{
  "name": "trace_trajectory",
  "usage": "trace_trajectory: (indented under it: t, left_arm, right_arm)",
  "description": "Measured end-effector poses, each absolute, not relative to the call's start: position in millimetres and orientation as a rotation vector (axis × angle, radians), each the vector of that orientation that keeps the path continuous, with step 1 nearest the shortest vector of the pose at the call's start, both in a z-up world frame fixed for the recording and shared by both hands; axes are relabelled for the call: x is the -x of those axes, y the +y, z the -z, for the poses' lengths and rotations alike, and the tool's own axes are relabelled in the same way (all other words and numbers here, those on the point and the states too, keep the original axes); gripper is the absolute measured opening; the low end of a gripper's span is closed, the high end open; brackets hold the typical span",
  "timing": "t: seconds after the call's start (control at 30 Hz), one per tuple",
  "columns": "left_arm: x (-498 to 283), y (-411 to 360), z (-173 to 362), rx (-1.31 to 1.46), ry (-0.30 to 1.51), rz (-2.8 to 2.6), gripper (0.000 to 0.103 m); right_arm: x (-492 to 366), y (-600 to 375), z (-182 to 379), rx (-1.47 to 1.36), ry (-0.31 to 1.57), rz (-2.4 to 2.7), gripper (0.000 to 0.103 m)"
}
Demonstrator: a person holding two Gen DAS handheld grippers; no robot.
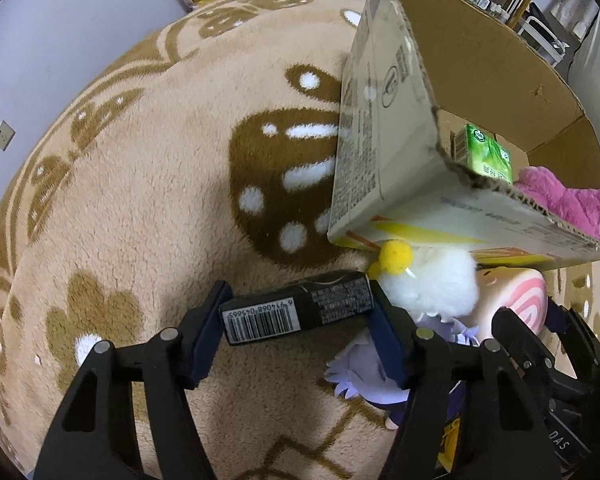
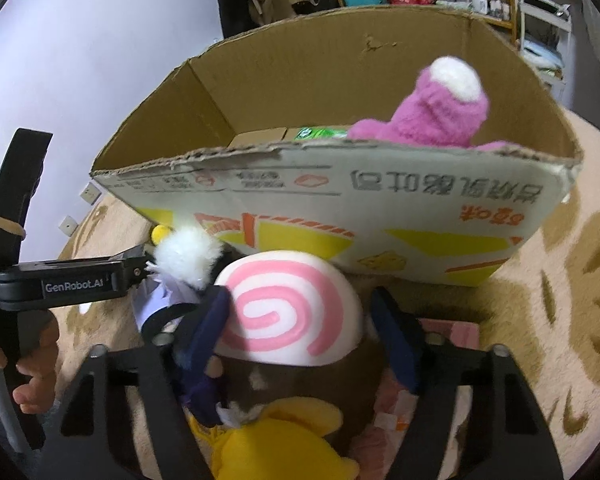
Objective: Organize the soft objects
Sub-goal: 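Close left tool on black barcode box while right tool grasps pink swirl cushion, then lift black box with left tool while right tool carries cushion over the box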
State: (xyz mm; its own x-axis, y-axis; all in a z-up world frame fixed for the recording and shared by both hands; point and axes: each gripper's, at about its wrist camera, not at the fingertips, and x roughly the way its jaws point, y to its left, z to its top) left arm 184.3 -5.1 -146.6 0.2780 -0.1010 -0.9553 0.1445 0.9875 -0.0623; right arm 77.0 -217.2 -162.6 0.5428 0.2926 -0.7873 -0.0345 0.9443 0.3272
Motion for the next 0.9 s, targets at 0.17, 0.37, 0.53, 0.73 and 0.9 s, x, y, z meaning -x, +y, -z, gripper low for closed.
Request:
trace_trajectory:
  t: [0.17, 0.37, 0.53, 0.73, 0.9]
  left_arm:
    - [-179.9, -6.6, 144.8, -0.064, 1.261, 0.156, 0.065]
    - [-167.4, -10.1, 126.6, -0.101, 1.199, 0.144, 0.065]
    - [-155.5, -5.8, 111.5, -0.096, 1.164, 0.142, 0.065]
    - [-139.9, 1.2, 89.2, -0.107, 1.083, 0.129, 0.065]
    - [-125.0, 4.5, 64.4, -0.098, 0.986, 0.138, 0.065]
  right_arm:
    - [-74.5, -214.7, 161.8, -0.274, 0.982, -0.194, 0.057]
    - [-69.8, -211.5, 158.6, -0.252, 0.974, -0.191, 0.046]
    - [-60.9, -206.8, 150.3, -0.234, 0.961, -0.168, 0.041]
    - [-40.2, -215.0, 127.7, -0.256, 0.9, -0.139, 0.04]
    - [-18.6, -227.4, 97.6, -0.232, 0.81, -0.069, 0.04]
